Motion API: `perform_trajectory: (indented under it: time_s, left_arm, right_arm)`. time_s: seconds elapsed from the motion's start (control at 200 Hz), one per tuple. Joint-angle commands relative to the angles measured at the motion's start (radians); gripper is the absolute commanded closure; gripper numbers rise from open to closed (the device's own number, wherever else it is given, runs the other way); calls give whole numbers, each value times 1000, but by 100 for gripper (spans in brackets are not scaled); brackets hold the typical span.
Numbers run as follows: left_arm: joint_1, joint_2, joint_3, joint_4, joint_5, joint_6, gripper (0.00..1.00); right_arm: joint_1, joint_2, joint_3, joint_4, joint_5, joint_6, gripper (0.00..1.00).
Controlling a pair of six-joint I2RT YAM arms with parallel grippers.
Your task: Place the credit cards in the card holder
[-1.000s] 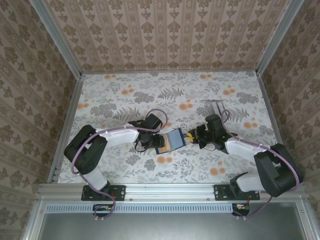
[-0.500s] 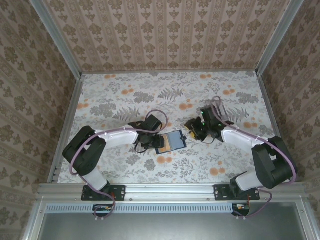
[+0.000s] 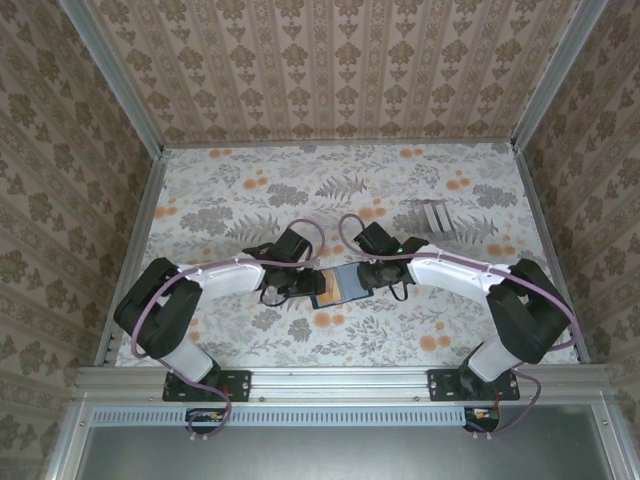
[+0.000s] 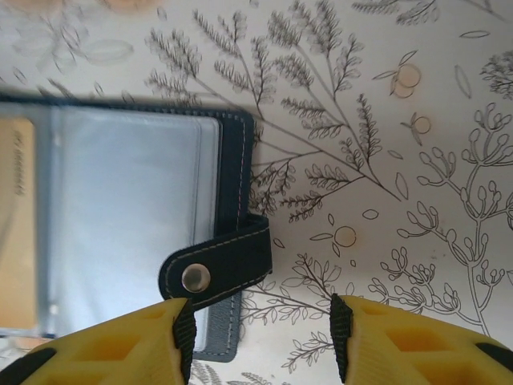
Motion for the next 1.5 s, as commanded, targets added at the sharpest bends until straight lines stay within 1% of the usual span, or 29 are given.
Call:
perform_trajectory:
  time_s: [0.0, 0.125, 0.3, 0.415, 0.46, 0.54, 0.625, 0.68, 0.745, 0.845, 0.975, 1.115, 1.305, 1.405, 1.495]
  left_arm:
    - [25, -61, -20, -43, -9, 45, 48]
    - [43, -102, -37, -79, -21, 47, 48]
    - [75, -129, -91, -51, -4, 17, 47]
    - [78, -125, -106, -22, 9, -6, 47]
    - [78, -120, -107, -13, 14, -6, 47]
    - [78, -116, -102, -18, 15, -6, 48]
    - [78, -113, -110, 1, 15, -17, 47]
    - [78, -102, -104, 7, 20, -13, 48]
    - [78, -86, -91, 2, 21, -5, 47]
    - [77, -75, -102, 48, 19, -19, 47]
    - [78, -38, -90, 106, 68, -20, 48]
    - [71, -49, -129, 255, 69, -40, 47]
    - [74, -7, -120, 357, 129, -55, 47]
    - [74, -16, -112, 344, 132, -52, 49]
    - [70, -77, -123, 325, 114, -52, 49]
  right_arm:
    - [21, 26, 46, -56, 72, -96, 47]
    - [41, 43, 73, -55, 43, -105, 44]
    - [62, 112, 110, -55, 86, -119, 44]
    - [66, 150, 126, -62, 118, -107, 47]
    - [67, 151, 124, -62, 139, -98, 49]
    - [65, 140, 119, -69, 172, -79, 58]
    - [64, 123, 116, -71, 191, -72, 71]
    - [59, 111, 107, -64, 182, -61, 76]
    - [43, 96, 91, -55, 140, -45, 82]
    - [2, 93, 73, -6, 56, -17, 84]
    - [-34, 98, 35, 54, -63, 21, 90]
    - [-43, 117, 19, 95, -166, 53, 92]
    - [-58, 135, -17, 202, -345, 116, 94]
    - [-58, 142, -32, 247, -387, 145, 94]
    - [-59, 152, -35, 271, -425, 162, 94]
